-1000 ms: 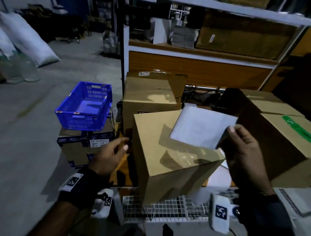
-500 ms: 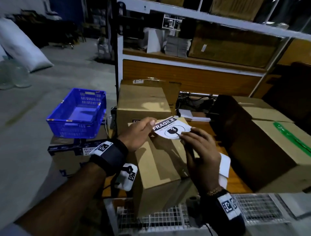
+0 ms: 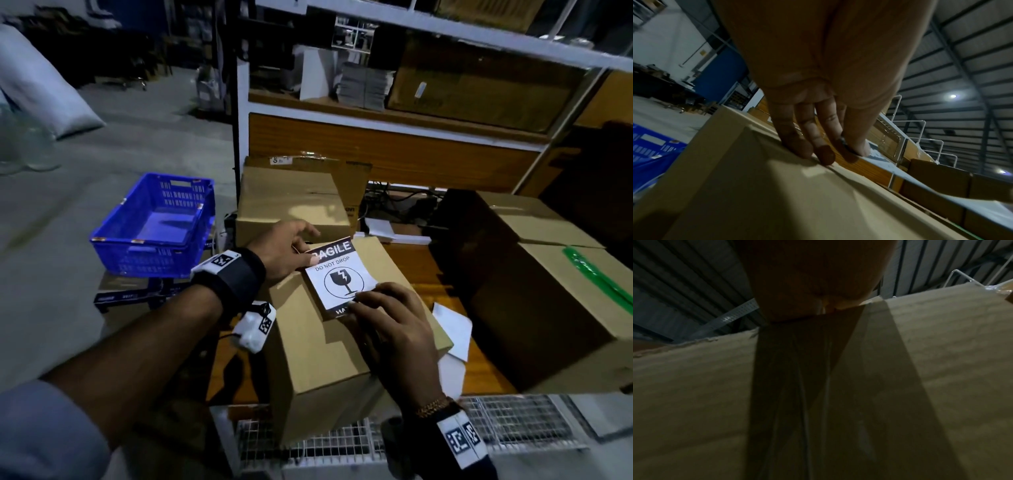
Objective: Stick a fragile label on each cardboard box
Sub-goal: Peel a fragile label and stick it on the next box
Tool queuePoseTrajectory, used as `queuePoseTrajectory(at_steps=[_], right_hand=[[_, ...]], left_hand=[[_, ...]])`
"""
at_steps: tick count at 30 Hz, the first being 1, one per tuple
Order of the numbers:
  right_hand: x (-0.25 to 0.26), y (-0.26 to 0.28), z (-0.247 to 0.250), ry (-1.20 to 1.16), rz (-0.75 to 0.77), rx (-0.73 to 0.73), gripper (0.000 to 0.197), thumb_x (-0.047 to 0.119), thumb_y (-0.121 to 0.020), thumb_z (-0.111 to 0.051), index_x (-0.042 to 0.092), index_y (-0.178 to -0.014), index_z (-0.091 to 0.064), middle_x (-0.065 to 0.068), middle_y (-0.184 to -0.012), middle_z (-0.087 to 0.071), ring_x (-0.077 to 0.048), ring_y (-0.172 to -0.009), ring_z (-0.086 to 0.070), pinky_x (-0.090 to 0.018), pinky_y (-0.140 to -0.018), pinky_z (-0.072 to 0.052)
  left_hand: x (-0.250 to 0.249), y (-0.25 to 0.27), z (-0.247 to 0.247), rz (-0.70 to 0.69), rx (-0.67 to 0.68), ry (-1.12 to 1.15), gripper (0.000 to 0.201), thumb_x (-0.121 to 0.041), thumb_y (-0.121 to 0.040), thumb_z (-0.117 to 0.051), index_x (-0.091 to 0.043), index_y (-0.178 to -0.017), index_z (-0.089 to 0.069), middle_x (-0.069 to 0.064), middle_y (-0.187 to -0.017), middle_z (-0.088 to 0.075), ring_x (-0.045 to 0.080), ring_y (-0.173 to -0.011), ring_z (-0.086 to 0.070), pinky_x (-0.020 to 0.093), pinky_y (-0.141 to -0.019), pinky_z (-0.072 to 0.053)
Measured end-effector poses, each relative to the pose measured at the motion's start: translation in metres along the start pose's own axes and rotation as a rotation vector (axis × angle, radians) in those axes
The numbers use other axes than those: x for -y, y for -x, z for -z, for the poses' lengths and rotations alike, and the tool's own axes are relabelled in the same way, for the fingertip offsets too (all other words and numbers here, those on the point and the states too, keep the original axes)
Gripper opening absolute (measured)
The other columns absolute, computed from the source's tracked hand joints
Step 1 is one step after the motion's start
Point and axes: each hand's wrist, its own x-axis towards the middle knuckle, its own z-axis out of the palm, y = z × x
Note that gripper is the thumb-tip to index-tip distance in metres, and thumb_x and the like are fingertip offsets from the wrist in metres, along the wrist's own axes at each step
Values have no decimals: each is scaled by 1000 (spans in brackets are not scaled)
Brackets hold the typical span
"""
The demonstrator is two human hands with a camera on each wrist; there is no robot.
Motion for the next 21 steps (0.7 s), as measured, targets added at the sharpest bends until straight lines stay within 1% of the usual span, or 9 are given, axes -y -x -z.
queuePoseTrajectory(at_steps=[2, 4, 6, 7, 10, 13, 17, 19, 21], right_hand=[[0, 1, -1, 14, -24, 24, 29, 36, -92, -73, 21, -117, -78, -2, -126, -72, -26, -130, -55, -41, -94, -56], [2, 2, -2, 36, -45, 47, 32, 33, -87, -80, 21, -117, -78, -2, -125, -72, -27, -130, -55, -43, -90, -58], [3, 3, -3, 47, -60, 63, 33, 30, -84, -83, 21, -116, -77, -2, -123, -73, -27, -128, -56, -44, -89, -59], [4, 4, -3, 54, -63, 68, 33, 28, -83, -85, 21, -115, -78, -2, -122, -73, -28, -127, -57, -44, -89, -59], [4, 5, -2, 69, -74, 74, 34, 25, -81, -87, 21, -114, -78, -1, -120, -74, -29, -125, -58, -46, -88, -59], [4, 5, -1, 77, -82, 80, 31, 27, -82, -85, 22, -112, -79, 1, -119, -75, -29, -122, -59, -48, -87, -58], [6, 6, 1, 76, -91, 91, 31, 26, -80, -87, 23, -110, -80, 2, -117, -76, -28, -120, -60, -46, -84, -57], [7, 6, 3, 91, -91, 100, 33, 27, -79, -88, 24, -111, -80, 3, -116, -76, -28, -120, -60, -45, -84, -54], [7, 6, 4, 105, -84, 113, 33, 28, -78, -89, 26, -110, -80, 4, -116, -76, -28, -120, -59, -44, -85, -51]], left_hand=[[-7, -3, 3, -26, 6, -114, 35, -21, -86, -82, -25, -118, -68, -7, -92, -71, 13, -89, -69, 41, -85, -60], [-13, -6, 2, -38, 8, -227, 24, -23, -87, -82, -23, -108, -72, -8, -95, -72, 11, -91, -68, 36, -83, -59], [-18, -9, -1, -45, 17, -284, 19, -23, -87, -82, -20, -104, -75, -7, -96, -73, 9, -90, -67, 29, -79, -57], [-21, -11, -2, -54, 23, -299, 18, -23, -87, -82, -19, -103, -76, -6, -96, -74, 9, -89, -68, 27, -77, -57], [-29, -17, -5, -66, 29, -344, 17, -24, -87, -82, -19, -101, -76, -5, -95, -75, 11, -89, -69, 33, -80, -59], [-33, -20, -8, -70, 48, -409, 16, -26, -87, -82, -19, -101, -76, -5, -95, -75, 12, -90, -69, 36, -83, -60], [-35, -22, -11, -80, 56, -472, 19, -28, -87, -82, -19, -102, -76, -4, -96, -74, 13, -90, -67, 36, -82, -59], [-35, -24, -11, -78, 46, -492, 20, -30, -85, -83, -21, -102, -77, -6, -93, -72, 13, -88, -66, 35, -79, -58], [-36, -24, -11, -76, 35, -511, 22, -31, -82, -86, -22, -99, -76, -10, -84, -69, 12, -82, -65, 30, -69, -54]])
